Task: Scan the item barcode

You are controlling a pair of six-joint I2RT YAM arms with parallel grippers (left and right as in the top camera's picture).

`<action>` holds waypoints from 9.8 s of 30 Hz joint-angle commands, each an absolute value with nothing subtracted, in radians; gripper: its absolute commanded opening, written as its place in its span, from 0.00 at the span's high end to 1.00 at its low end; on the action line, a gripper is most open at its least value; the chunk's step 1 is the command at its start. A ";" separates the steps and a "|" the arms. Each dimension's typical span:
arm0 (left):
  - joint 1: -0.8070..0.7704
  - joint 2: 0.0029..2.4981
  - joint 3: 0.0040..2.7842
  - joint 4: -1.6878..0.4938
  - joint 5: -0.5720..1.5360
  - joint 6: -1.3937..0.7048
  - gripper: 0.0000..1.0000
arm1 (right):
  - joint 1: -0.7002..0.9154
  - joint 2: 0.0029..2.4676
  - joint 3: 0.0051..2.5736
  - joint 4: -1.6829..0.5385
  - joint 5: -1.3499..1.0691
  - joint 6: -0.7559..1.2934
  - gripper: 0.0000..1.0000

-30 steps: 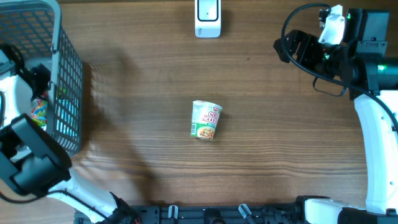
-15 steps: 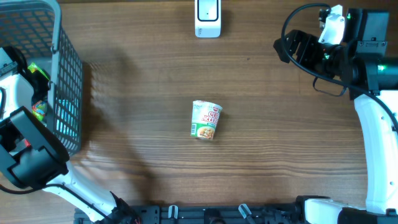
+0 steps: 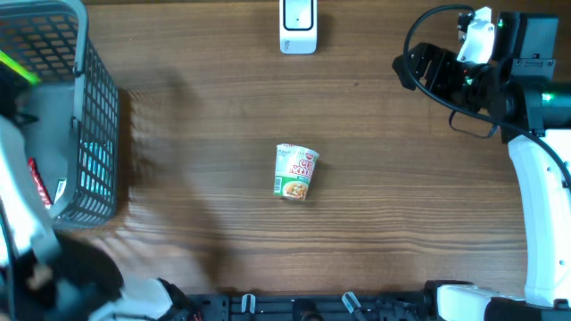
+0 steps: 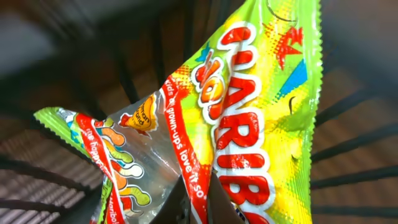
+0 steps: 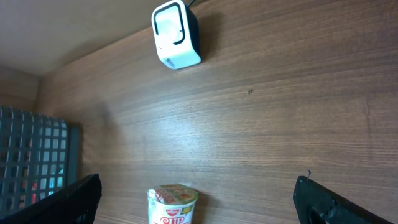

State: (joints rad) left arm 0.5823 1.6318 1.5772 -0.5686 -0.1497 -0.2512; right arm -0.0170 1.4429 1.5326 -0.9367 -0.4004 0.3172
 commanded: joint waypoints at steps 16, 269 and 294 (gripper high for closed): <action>0.307 1.243 1.608 -0.807 0.606 -0.475 0.96 | -0.020 1.450 1.547 -0.936 -0.416 0.325 0.00; 0.138 1.416 1.619 -0.990 -0.245 -0.461 0.12 | -0.020 1.450 1.547 -0.936 -0.416 0.326 0.00; 0.567 1.893 1.569 -1.024 -0.075 -0.323 0.00 | -0.020 1.450 1.547 -0.936 -0.416 0.326 0.00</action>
State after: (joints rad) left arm 0.5583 1.8324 1.5768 -1.0401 -0.0986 -0.4145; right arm -0.0170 1.4429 1.5326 -0.9367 -0.4007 0.3172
